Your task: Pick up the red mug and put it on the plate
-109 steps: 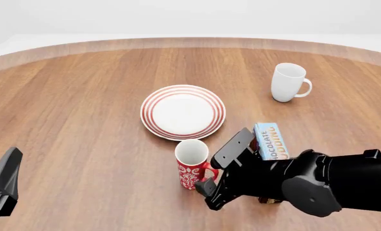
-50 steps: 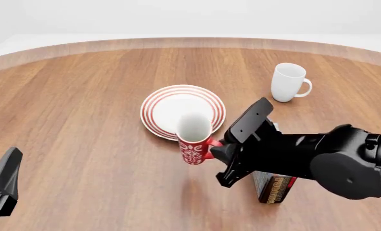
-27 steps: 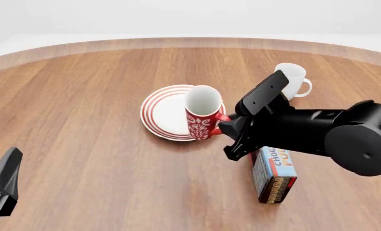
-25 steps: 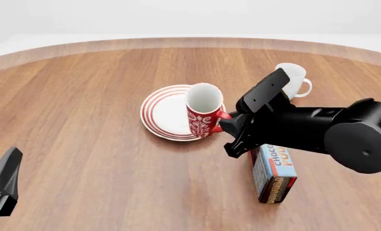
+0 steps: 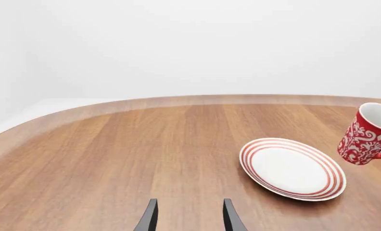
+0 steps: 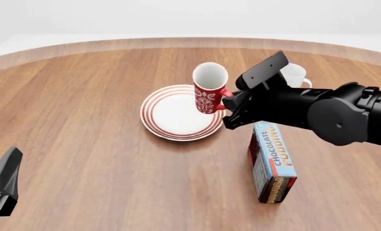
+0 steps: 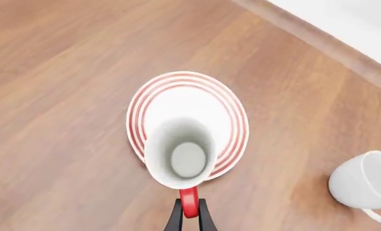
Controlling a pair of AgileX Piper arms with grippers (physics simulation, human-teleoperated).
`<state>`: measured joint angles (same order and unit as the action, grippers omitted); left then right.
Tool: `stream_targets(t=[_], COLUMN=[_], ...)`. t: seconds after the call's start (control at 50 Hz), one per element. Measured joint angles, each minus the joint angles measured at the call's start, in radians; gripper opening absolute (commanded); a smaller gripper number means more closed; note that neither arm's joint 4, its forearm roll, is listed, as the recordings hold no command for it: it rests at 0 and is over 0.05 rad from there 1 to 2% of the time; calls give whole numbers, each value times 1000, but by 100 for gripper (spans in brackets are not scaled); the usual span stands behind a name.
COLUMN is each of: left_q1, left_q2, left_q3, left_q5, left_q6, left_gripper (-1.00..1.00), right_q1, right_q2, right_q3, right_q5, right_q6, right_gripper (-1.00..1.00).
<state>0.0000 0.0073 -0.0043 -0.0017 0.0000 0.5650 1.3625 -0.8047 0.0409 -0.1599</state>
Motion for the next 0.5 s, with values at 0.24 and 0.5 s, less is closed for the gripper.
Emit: stream_targets(t=[0.24,0.5], left_q1=[0,0], left_q2=[0,0], left_q3=[0,0], left_q5=[0,0], left_q6=[0,0], left_gripper=[100,100], right_q1=[-45,-53], right_q2=[96,193], right_q3=[-59,-123], right_q5=[-70,-120], right_q6=[-15,-21], right_gripper=[-100,-100])
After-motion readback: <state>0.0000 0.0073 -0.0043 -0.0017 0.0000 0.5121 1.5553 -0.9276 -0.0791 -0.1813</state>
